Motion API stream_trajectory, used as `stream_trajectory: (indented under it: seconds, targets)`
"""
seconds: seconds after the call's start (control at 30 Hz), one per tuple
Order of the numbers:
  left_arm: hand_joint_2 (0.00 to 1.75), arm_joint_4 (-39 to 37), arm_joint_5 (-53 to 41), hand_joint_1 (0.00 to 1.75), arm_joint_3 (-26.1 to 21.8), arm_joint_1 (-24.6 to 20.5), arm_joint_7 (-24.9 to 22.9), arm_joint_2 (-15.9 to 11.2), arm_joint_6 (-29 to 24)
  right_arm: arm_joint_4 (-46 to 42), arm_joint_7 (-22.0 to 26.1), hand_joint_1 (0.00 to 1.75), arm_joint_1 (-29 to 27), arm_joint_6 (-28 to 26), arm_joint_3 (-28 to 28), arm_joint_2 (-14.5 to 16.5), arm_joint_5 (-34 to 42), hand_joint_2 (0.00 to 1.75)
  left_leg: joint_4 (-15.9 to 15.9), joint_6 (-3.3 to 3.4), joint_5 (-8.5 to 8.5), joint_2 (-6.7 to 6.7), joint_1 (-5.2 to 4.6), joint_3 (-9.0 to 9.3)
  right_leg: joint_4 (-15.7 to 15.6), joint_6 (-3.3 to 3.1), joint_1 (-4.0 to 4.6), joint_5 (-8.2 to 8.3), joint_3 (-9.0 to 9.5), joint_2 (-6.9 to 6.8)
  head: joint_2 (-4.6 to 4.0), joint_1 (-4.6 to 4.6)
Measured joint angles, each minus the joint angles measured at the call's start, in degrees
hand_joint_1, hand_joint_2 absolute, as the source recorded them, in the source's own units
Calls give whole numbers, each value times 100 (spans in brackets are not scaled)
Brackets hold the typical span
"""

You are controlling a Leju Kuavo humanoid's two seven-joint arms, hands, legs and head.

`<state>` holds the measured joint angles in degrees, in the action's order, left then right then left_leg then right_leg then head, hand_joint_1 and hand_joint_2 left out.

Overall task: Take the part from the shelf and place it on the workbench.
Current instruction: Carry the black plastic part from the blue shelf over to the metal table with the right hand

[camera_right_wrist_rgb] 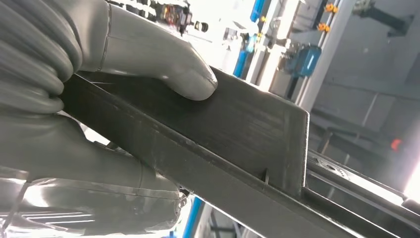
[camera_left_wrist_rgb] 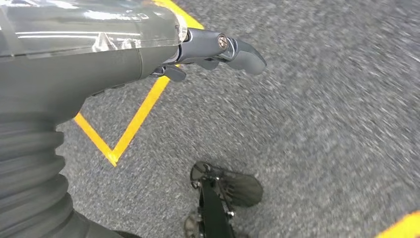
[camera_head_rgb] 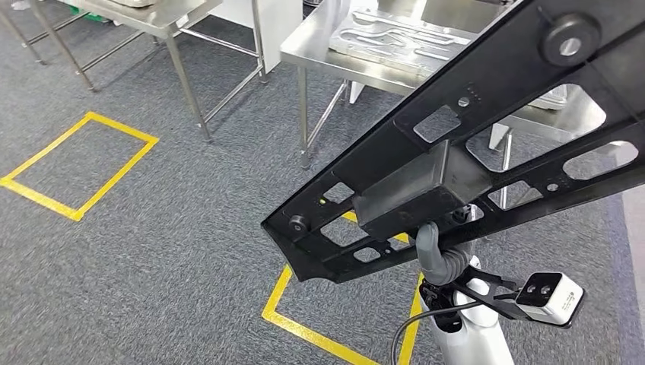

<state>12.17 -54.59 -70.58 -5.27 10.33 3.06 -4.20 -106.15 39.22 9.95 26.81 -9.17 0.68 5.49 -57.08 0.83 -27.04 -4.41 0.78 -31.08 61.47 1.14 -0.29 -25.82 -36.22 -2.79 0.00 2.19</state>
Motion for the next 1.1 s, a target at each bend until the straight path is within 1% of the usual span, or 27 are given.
stream_trajectory:
  seconds: [0.03, 0.07, 0.13, 0.17, 0.23, 0.27, 0.3, 0.33, 0.37, 0.4, 0.43, 0.47, 0.53, 0.57, 0.63, 0.67, 0.73, 0.77, 0.8, 0.83, 0.87, 0.9, 0.93, 0.97, 1.03, 1.07, 1.1]
  targets:
    - [175, 0, -1, 0, 0, -5, 8, 0, 9, -1, 1, 175, 2, -2, 5, -1, 4, 175, 0, -29, -20, -46, -8, 23, -281, -32, 28, 76, 147, -98, 0, 0]
    - [175, 0, -2, 0, 0, -6, 15, 0, 18, -2, 1, 175, 2, -3, 11, -1, 7, 175, 0, -62, -39, -95, -16, 41, -406, -62, 55, 85, 207, -154, 0, 0]
    - [175, 0, -4, 0, 1, -10, 32, 0, 34, -5, 2, 175, -6, -5, 30, -8, 10, 175, 15, -131, -71, -206, -21, 82, -429, -112, 68, 84, 206, -23, 0, 1]
    - [175, 0, -6, 0, 1, -17, 41, -2, 41, -11, 2, 175, -17, -5, 44, -14, 9, 175, -4, -166, -104, -180, -12, 98, -452, -141, 54, 94, 221, 48, 0, 1]
    - [175, -1, -7, 0, 2, -27, 60, -2, 53, -27, 2, 175, -29, -8, 66, -24, 9, 175, -317, -216, -320, 69, 4, -10, -501, -203, 11, 120, 262, 176, 0, 1]
    - [175, -2, -6, 0, 2, -23, 64, -2, 57, -33, 2, 175, -38, -7, 70, -26, 8, 175, -665, -229, -501, 239, 14, -169, -507, -223, 4, 122, 269, 238, 0, 1]
    - [175, -2, -2, 0, 2, -8, 69, 0, 60, -36, 1, 175, -46, -8, 73, -27, 7, 175, -1086, -235, -691, 339, 14, -378, -504, -238, 5, 121, 269, 309, 0, 2]
    - [175, -2, 8, 0, 2, 9, 75, 1, 64, -36, 0, 175, -61, -8, 74, -27, 4, 175, -1462, -242, -817, 381, 14, -581, -498, -246, 10, 119, 268, 393, 0, 1]
    - [175, -2, 22, 0, 1, 22, 86, 1, 69, -36, 0, 175, -77, -8, 75, -28, -1, 175, -1676, -244, -835, 396, 14, -717, -489, -247, 15, 114, 270, 481, 0, 1]
    - [175, -2, 38, 0, 0, 28, 101, 0, 78, -36, -1, 175, -90, -9, 75, -29, -7, 175, -1662, -239, -730, 402, 14, -750, -477, -244, 16, 108, 274, 569, 0, 1]
    - [175, -2, 52, 0, -1, 27, 121, 0, 90, -36, 0, 175, -99, -10, 75, -29, -11, 175, -1408, -227, -519, 425, 15, -670, -462, -236, 14, 97, 283, 654, 0, 1]
    - [175, -2, 65, 0, -2, 23, 146, 0, 105, -36, 0, 175, -102, -14, 76, -29, -14, 175, -997, -209, -264, 502, 18, -511, -447, -224, 11, 84, 291, 731, 0, 1]
    - [175, -2, 90, 0, -2, 14, 197, 1, 136, -35, 0, 175, -94, -25, 77, -30, -11, 175, -280, -167, 36, 719, 29, -221, -410, -180, 16, 61, 282, 870, 0, 1]
    - [175, -2, 102, 0, -2, 12, 216, 1, 147, -35, -1, 175, -91, -29, 77, -31, -9, 175, -111, -146, 72, 789, 27, -153, -399, -150, 12, 58, 265, 931, -1, 1]
    - [175, -2, 113, 0, -3, 2, 243, 4, 165, -36, 0, 175, -90, -31, 78, -35, -2, 175, -61, -97, 64, 741, 18, -128, -405, -77, -4, 73, 230, 1046, -1, 1]
    - [175, -1, 119, 0, -3, -8, 258, 8, 178, -37, 0, 175, -94, -33, 80, -40, 4, 175, -39, -61, 79, 679, 22, -116, -390, -44, -9, 64, 220, 1018, -1, 0]
    - [175, -1, 131, 0, -6, -21, 297, 16, 210, -41, 2, 175, -85, -40, 82, -57, 19, 175, 8, 19, 105, 549, 40, -92, -123, 17, -1, -108, 90, 731, 0, -1]
    - [175, 0, 141, 0, -9, -17, 314, 18, 224, -43, 2, 175, -83, -45, 83, -64, 26, 175, 19, 45, 106, 478, 37, -86, 192, 40, -7, -282, -61, 535, 0, -1]
    - [175, 0, 149, 0, -15, -8, 327, 17, 233, -44, 2, 175, -81, -47, 82, -68, 32, 175, 21, 63, 98, 412, 32, -87, 591, 68, -14, -477, -266, 403, 0, -1]
    - [175, 0, 158, 0, -23, 2, 334, 16, 237, -44, 2, 175, -89, -48, 82, -73, 37, 175, 20, 67, 90, 338, 28, -88, 987, 94, -33, -634, -472, 349, 0, 0]
    - [175, -1, 167, 0, -35, 7, 340, 16, 238, -43, 2, 175, -100, -49, 83, -77, 42, 175, 19, 65, 81, 263, 27, -85, 1243, 116, -53, -692, -614, 327, 0, 0]
    - [175, -1, 175, 0, -49, 8, 345, 16, 239, -43, 2, 175, -108, -48, 83, -80, 45, 175, 17, 57, 69, 191, 27, -78, 1288, 133, -70, -640, -646, 310, 0, 0]
    - [175, -2, 185, 0, -63, 5, 350, 17, 240, -42, 2, 175, -111, -45, 83, -84, 48, 175, 14, 43, 52, 120, 28, -62, 1087, 142, -84, -484, -549, 277, 0, 0]
    - [175, -2, 194, 0, -75, 1, 354, 20, 242, -43, 2, 175, -110, -41, 82, -86, 48, 175, 10, 24, 31, 54, 27, -37, 689, 140, -91, -267, -344, 189, 0, 0]
    - [175, -2, 213, 0, -90, -6, 358, 25, 249, -43, 2, 175, -97, -38, 81, -86, 45, 175, -2, -34, -21, -54, 0, 13, -104, 83, -57, 28, 67, -97, 0, 0]
    - [175, -2, 221, 0, -93, -8, 361, 26, 258, -44, 2, 175, -90, -46, 80, -86, 37, 175, -5, -68, -44, -99, -16, 34, -313, 42, -33, 80, 170, -188, 0, 0]
    - [175, -2, 228, 0, -95, -10, 363, 26, 273, -44, 2, 175, -86, -69, 79, -87, 17, 175, -4, -103, -61, -146, -30, 51, -379, 0, -7, 74, 195, -209, 0, 0]
